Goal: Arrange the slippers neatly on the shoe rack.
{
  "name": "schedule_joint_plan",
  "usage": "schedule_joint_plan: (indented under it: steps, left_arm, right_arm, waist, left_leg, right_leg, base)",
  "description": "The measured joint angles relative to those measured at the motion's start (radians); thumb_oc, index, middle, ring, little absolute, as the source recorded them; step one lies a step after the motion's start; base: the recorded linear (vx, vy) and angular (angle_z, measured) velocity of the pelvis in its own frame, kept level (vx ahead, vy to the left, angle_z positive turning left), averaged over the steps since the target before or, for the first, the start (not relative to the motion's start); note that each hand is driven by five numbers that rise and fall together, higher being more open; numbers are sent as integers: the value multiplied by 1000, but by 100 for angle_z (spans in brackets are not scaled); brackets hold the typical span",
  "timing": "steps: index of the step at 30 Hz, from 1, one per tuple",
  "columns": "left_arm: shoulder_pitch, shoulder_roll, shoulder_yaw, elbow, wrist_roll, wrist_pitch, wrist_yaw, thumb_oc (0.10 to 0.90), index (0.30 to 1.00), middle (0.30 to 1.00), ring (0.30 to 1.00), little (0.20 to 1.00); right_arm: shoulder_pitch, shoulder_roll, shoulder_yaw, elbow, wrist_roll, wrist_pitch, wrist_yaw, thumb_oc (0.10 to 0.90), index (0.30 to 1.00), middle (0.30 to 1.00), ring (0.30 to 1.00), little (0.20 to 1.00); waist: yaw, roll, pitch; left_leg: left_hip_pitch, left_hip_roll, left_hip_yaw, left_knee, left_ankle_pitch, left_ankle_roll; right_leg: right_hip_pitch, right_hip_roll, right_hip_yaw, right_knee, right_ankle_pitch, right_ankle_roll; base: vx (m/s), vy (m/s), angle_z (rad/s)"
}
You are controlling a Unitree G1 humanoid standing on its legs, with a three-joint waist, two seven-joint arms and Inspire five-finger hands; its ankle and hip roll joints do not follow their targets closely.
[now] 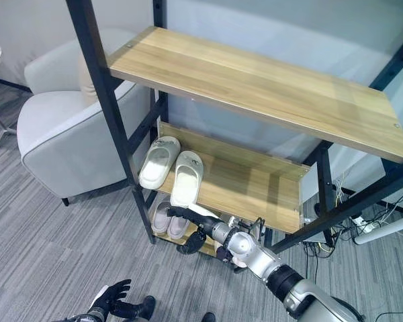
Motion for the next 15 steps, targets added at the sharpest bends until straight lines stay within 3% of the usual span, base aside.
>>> schedule_joint_plan:
  steps: [3,15]
  left_arm:
    - [-2,4,0,-13,0,-1,1,800,900,900,900,900]
    - [-12,6,-3,-15,0,-14,15,800,900,900,900,900]
  right_arm:
    - [-21,3,14,17,-32,0,-17,800,900,900,900,900]
    - [-122,20,17,39,-70,0,-55,800,900,900,900,900]
  waist:
    - [16,-6,6]
    - [20,4,34]
  left_leg:
    - [-12,0,-10,0,1,-1]
    - [-16,-1,-18,0,2,-4]
  right_leg:
    - [-7,0,-9,0,-2,0]
    - [-7,1,-15,0,-7,-2]
  base:
    - [0,2,9]
    - [2,2,2]
